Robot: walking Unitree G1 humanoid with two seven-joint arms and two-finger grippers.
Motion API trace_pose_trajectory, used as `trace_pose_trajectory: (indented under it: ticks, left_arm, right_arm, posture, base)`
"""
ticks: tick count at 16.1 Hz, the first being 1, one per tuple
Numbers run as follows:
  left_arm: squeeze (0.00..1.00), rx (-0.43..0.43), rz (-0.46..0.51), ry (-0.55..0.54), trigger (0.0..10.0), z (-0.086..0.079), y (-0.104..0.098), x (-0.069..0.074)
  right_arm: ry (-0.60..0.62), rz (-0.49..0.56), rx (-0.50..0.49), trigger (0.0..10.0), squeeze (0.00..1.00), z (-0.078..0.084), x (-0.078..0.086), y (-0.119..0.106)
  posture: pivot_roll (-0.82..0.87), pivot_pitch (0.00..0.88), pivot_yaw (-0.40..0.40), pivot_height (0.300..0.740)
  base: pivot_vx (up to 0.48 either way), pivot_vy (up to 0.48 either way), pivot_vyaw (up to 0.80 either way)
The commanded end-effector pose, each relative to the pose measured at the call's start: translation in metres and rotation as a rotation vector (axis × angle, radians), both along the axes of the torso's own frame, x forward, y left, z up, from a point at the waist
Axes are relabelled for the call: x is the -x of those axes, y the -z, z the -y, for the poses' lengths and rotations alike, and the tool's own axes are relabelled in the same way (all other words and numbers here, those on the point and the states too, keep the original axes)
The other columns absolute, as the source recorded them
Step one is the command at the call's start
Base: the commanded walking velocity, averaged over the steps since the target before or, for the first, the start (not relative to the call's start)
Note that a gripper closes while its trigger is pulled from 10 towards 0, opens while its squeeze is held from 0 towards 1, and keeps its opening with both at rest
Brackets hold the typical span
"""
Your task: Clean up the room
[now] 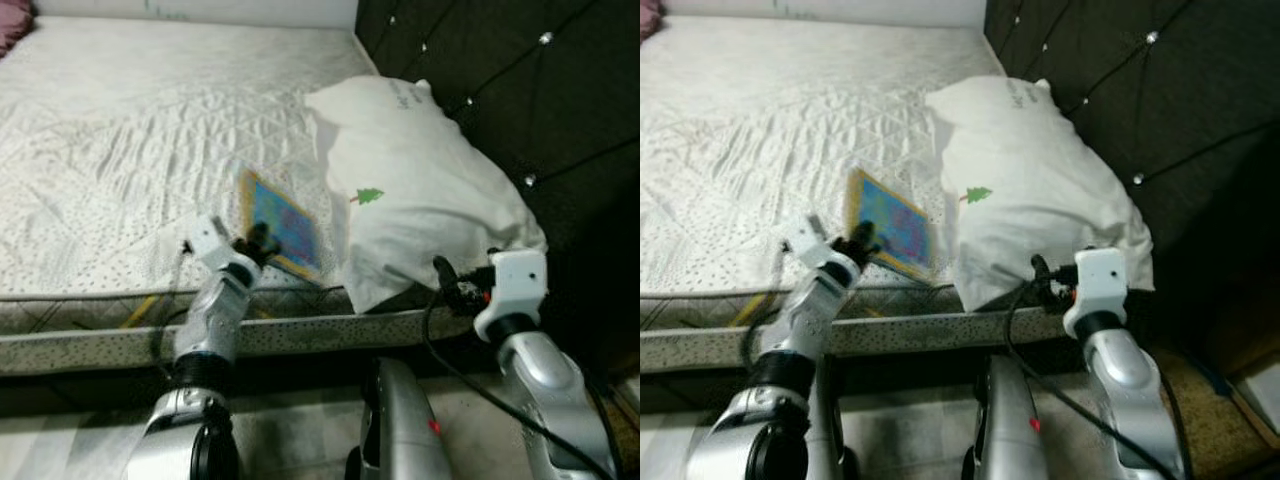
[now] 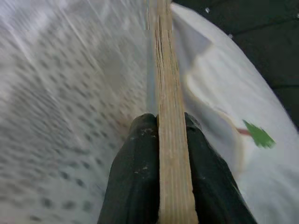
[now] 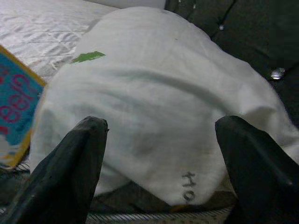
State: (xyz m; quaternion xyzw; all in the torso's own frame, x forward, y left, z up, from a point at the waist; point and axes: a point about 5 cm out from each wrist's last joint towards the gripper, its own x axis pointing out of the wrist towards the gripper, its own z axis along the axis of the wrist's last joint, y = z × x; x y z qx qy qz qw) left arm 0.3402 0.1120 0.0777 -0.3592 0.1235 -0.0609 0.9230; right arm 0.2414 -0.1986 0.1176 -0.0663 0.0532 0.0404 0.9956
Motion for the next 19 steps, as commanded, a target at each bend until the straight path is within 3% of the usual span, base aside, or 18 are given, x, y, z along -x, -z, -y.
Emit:
trace_pose_trajectory:
  ticks: [1, 5, 12, 13, 19]
  left_arm:
    - [0.0, 0.037, 0.047, 0.018, 10.0, 0.006, -0.012, -0.008]
    - [0.0, 0.043, 0.054, -0.01, 10.0, 0.004, -0.012, -0.016]
    - [0.0, 0.045, -0.058, -0.046, 10.0, 0.002, 0.007, -0.012]
    - [1.0, 0.039, -0.092, -0.053, 10.0, -0.001, 0.012, -0.01]
    - [1.0, -0.031, -0.118, -0.045, 10.0, -0.008, 0.012, -0.014]
  right_arm:
    - [0.0, 0.008, 0.012, 10.0, 0.0, 0.004, 0.002, -0.005]
    - [-0.018, 0.0, 0.03, 10.0, 0.0, 0.004, 0.008, -0.007]
    - [-0.001, 0.001, 0.045, 10.0, 0.0, 0.01, 0.008, -0.01]
    - [-0.002, 0.003, 0.043, 10.0, 0.0, 0.009, 0.008, -0.01]
    - [-0.003, 0.01, 0.045, 10.0, 0.0, 0.008, 0.005, -0.01]
  posture:
    - [-0.19, 0.0, -0.098, 0.517]
    - [-0.21, 0.0, -0.098, 0.517]
    - [-0.22, 0.0, -0.092, 0.517]
    - [-0.22, 0.0, -0.091, 0.517]
    - [-0.21, 0.0, -0.091, 0.517]
  base:
    - [0.0, 0.0, 0.0]
    - [0.0, 0.0, 0.0]
    - [0.0, 0.0, 0.0]
    - [0.0, 0.0, 0.0]
    - [0.0, 0.0, 0.0]
